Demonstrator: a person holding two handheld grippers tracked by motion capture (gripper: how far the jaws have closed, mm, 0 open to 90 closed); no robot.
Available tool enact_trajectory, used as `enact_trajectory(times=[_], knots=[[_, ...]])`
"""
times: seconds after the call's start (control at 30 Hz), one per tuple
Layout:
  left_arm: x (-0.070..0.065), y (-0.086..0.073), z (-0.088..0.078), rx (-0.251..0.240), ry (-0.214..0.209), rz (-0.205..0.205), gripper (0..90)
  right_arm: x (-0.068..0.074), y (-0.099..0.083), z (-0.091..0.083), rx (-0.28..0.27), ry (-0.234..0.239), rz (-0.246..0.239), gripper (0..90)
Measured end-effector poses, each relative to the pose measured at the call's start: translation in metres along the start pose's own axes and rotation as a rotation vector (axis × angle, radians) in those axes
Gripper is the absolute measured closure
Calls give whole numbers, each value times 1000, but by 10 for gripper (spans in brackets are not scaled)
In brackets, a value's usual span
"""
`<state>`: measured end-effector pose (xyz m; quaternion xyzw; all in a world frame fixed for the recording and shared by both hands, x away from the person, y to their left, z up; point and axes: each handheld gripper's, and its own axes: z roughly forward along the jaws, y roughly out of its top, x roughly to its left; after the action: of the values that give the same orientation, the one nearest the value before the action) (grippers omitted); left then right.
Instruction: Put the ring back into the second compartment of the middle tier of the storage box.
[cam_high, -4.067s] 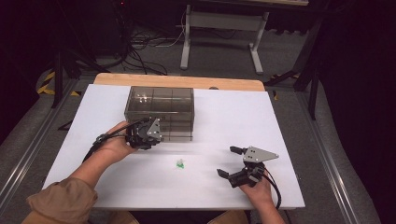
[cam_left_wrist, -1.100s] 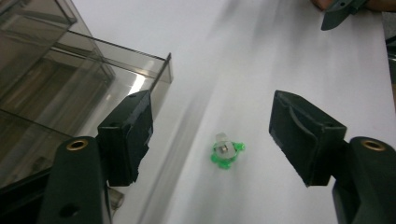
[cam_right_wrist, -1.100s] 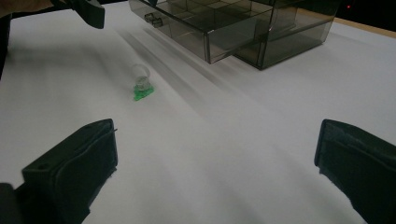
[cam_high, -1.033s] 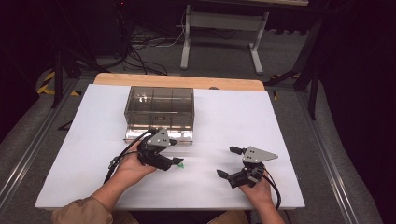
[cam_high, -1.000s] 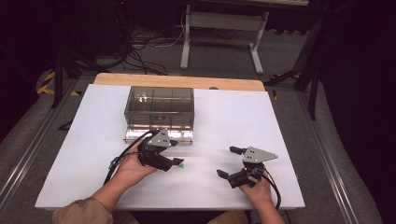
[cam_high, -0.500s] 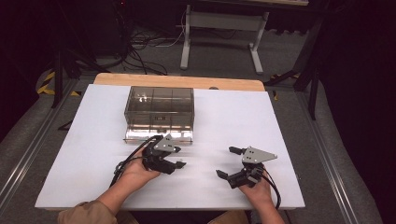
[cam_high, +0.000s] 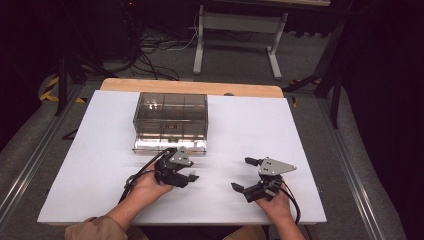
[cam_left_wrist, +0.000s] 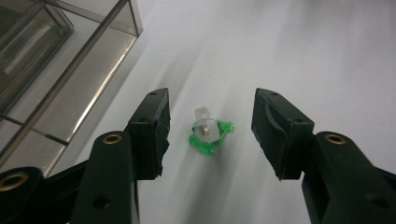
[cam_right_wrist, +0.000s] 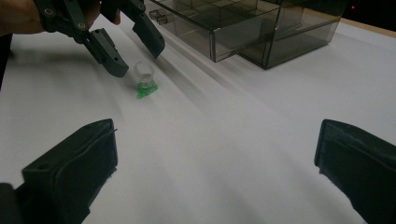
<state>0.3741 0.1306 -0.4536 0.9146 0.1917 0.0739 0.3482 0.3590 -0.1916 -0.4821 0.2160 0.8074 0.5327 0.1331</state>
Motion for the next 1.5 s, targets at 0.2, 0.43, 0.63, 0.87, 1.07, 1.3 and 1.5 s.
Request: enact_trajectory(times=[0.2, 0.43, 0.63, 0.87, 1.07, 1.3, 1.5], knots=[[-1, -1, 4, 21, 4, 5, 519, 0, 0, 0, 1, 1, -1, 0], [-1, -2, 7, 35, 8, 8, 590, 0, 0, 0, 3, 2, -1, 0], [-2, -3, 10, 46, 15, 11, 648, 0, 0, 1, 5, 1, -1, 0], [-3, -3, 10, 53, 19, 15, 760, 0, 0, 1, 6, -1, -1, 0], [-4, -1, 8, 45, 17, 17, 768, 0, 0, 1, 7, -1, -1, 0], [-3, 0, 4, 21, 7, 5, 769, 0, 0, 1, 9, -1, -2, 0], [-2, 1, -3, 4, 5, -6, 769, 0, 0, 1, 9, -1, -4, 0]])
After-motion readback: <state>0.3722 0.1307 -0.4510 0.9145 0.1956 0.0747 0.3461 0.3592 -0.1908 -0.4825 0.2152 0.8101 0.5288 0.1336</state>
